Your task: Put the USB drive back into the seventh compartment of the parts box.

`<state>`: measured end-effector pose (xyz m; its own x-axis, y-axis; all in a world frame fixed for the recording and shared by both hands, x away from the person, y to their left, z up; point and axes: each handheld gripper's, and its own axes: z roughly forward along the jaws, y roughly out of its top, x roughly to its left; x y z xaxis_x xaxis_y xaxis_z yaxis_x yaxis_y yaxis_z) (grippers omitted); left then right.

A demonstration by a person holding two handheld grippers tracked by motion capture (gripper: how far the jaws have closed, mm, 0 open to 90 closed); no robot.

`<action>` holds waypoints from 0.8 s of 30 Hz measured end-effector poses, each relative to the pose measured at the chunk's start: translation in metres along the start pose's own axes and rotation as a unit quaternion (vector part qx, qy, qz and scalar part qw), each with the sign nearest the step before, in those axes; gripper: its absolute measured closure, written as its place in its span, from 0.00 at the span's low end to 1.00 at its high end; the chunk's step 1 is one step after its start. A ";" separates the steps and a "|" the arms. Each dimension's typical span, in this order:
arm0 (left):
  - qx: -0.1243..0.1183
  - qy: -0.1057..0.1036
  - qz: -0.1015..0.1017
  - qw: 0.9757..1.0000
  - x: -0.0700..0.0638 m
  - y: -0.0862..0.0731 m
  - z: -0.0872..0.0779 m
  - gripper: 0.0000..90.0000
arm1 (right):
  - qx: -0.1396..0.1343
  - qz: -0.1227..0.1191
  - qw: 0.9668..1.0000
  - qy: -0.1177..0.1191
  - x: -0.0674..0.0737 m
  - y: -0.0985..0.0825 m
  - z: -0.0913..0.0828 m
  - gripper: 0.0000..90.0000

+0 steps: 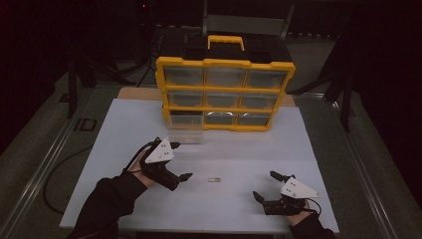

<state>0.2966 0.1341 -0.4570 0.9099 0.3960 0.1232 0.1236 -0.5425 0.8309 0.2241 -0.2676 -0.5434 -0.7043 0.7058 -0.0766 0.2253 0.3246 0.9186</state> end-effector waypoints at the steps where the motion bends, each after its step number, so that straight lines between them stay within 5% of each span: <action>1: 0.002 -0.002 0.002 1.000 0.000 0.001 0.001 0.00 | 0.001 -0.001 1.000 0.000 0.000 0.000 0.000 0.10; 24: 0.033 -0.061 0.027 0.997 -0.009 0.021 0.050 0.00 | 0.001 0.000 1.000 0.003 -0.001 -0.001 0.001 0.10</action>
<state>0.3111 0.0821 -0.4680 0.9567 0.2747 0.0962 0.0959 -0.6097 0.7868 0.2249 -0.2678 -0.5441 -0.7088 0.7015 -0.0738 0.2264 0.3254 0.9181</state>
